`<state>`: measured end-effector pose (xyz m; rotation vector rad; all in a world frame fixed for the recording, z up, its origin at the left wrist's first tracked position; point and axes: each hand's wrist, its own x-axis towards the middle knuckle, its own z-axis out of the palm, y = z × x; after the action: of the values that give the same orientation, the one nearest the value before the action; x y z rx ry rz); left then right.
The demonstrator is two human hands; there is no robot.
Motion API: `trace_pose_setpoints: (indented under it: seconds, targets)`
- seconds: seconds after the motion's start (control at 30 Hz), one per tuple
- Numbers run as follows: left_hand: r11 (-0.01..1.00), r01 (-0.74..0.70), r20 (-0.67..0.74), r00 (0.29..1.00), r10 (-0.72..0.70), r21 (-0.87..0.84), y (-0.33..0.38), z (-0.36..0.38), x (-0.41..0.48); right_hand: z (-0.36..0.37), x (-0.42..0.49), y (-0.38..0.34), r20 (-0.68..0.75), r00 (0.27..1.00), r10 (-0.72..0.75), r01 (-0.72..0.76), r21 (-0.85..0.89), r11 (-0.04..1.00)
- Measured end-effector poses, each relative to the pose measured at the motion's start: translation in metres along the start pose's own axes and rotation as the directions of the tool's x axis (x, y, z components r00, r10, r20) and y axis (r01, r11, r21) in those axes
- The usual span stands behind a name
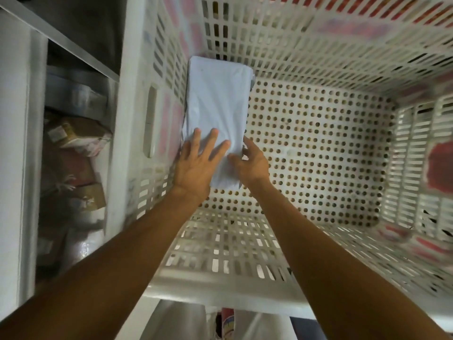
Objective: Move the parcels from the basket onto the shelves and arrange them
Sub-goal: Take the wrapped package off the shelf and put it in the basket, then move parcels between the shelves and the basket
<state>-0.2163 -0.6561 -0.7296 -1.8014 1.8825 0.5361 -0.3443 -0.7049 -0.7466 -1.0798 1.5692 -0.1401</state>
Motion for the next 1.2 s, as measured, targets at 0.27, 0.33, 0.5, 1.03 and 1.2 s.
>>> trace_pose_setpoints:
  seconds: [0.27,0.33,0.5,1.03,1.2]
  targets:
    - [0.97,-0.066,0.035,0.996,0.076,-0.234,-0.017,-0.082,-0.024,-0.05,-0.064,-0.042,0.126,0.99,-0.06,0.091,-0.251,0.964]
    - [0.962,-0.135,-0.008,0.991,0.137,-0.236,-0.025,-0.117,-0.04,-0.068,-0.092,-0.061,0.127,0.977,-0.169,0.204,-0.355,0.912]
    - [0.97,-0.167,-0.034,0.986,0.164,-0.178,-0.052,-0.208,-0.078,-0.11,-0.149,-0.121,0.14,0.969,-0.202,0.246,-0.59,0.769]
    - [0.759,0.058,-0.422,0.803,-0.421,-0.648,-0.14,-0.414,-0.342,-0.13,-0.32,-0.397,0.341,0.562,-0.754,0.827,-0.215,0.52]
    - [0.657,0.115,-0.43,0.671,-0.604,-0.745,-0.166,-0.415,-0.44,-0.079,-0.383,-0.439,0.533,0.391,-0.75,0.914,-0.13,0.384]
